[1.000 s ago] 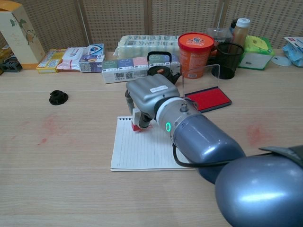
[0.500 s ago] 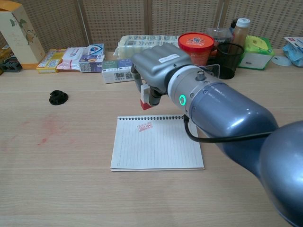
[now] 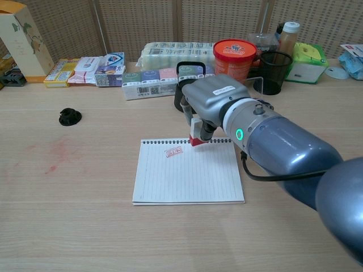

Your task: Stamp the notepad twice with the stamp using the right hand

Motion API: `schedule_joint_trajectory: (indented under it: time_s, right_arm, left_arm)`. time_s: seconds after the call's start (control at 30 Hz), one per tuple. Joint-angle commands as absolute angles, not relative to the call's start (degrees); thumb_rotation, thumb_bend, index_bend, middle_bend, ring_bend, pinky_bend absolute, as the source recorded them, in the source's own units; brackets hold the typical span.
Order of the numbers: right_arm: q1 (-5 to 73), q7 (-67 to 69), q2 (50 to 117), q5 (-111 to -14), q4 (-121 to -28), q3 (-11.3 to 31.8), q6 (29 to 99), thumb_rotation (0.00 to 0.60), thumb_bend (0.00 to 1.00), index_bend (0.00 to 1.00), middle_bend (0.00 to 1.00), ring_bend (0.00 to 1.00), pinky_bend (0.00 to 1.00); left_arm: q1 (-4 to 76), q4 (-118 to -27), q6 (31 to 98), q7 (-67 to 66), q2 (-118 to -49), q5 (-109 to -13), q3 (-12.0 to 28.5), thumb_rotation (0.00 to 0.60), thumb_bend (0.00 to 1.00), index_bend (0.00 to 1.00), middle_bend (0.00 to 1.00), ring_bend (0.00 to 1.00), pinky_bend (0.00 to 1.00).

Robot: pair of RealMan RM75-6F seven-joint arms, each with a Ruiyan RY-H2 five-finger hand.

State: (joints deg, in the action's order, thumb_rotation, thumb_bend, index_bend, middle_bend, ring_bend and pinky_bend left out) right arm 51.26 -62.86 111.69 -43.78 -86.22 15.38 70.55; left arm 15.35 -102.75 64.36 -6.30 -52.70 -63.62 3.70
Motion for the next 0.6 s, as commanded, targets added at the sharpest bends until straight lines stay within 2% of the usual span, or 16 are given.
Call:
schedule_joint_trajectory:
  time_s: [0.03,0.6]
  right_arm:
    - [51.1,-62.2,111.9,-43.6,-85.3,14.9,70.1,0.6,0.53,0.59,0.97,1.0,1.0]
    - [50.4,-57.3,114.3,-41.8,-76.4,13.2,65.2,0.6,0.53,0.59,0.97,1.0,1.0]
  left_arm:
    - [15.4,-102.7,64.4,-6.4,-52.7,-63.5,3.7,0.6,0.0,0.0,0.0,0.04,0.11]
    - [16.0,-102.2,63.5,-7.4,-53.3,-61.8,3.9,0.6,0.0,0.0,0.0,0.04,0.11]
